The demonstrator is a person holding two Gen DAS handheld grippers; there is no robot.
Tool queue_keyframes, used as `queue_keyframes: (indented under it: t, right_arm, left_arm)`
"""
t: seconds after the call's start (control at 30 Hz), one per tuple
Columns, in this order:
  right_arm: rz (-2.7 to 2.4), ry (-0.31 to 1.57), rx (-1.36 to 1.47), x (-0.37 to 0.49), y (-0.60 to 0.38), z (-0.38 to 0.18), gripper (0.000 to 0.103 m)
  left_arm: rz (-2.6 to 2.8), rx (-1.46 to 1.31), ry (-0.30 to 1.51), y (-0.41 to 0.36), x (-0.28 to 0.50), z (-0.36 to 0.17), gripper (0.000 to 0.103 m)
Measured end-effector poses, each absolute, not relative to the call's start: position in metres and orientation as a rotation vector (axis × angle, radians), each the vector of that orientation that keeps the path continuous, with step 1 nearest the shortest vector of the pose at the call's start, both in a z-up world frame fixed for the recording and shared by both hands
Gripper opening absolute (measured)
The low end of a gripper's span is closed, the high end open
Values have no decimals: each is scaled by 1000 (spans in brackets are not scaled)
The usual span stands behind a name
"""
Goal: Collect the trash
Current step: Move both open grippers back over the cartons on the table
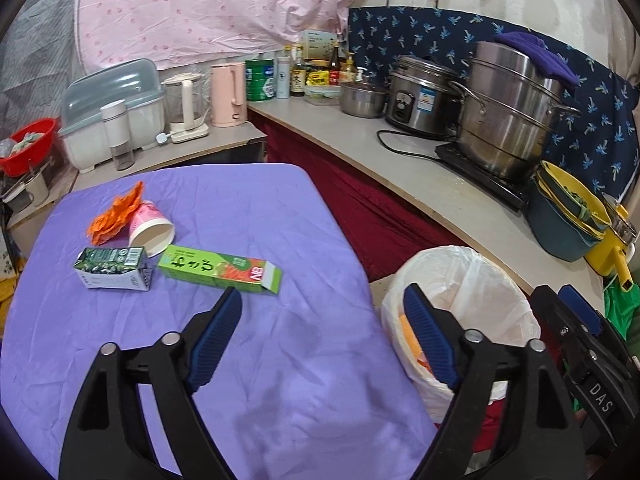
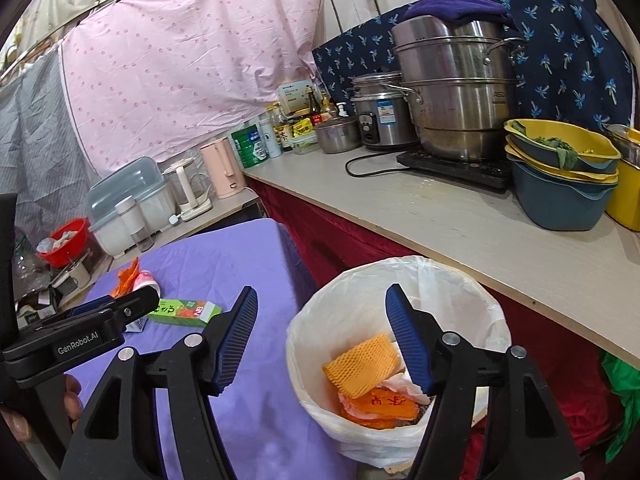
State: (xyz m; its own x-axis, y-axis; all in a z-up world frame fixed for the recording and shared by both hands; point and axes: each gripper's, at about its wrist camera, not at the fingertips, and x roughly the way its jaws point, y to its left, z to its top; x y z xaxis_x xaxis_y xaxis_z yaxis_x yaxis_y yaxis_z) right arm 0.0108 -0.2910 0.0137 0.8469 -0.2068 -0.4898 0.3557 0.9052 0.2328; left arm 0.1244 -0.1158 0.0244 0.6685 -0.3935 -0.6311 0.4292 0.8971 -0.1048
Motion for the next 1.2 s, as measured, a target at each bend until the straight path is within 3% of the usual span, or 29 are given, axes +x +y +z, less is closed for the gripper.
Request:
queue_keyframes:
  t: [0.47,1.2]
  right_arm:
    - [-195,539,275,55,-238,0,69]
    - [-17,685,205,193,-175,-51,69]
  left_arm:
    - [-257,-30,750,-24,157,5,93]
    - [92,-224,882,87,275,-34,93]
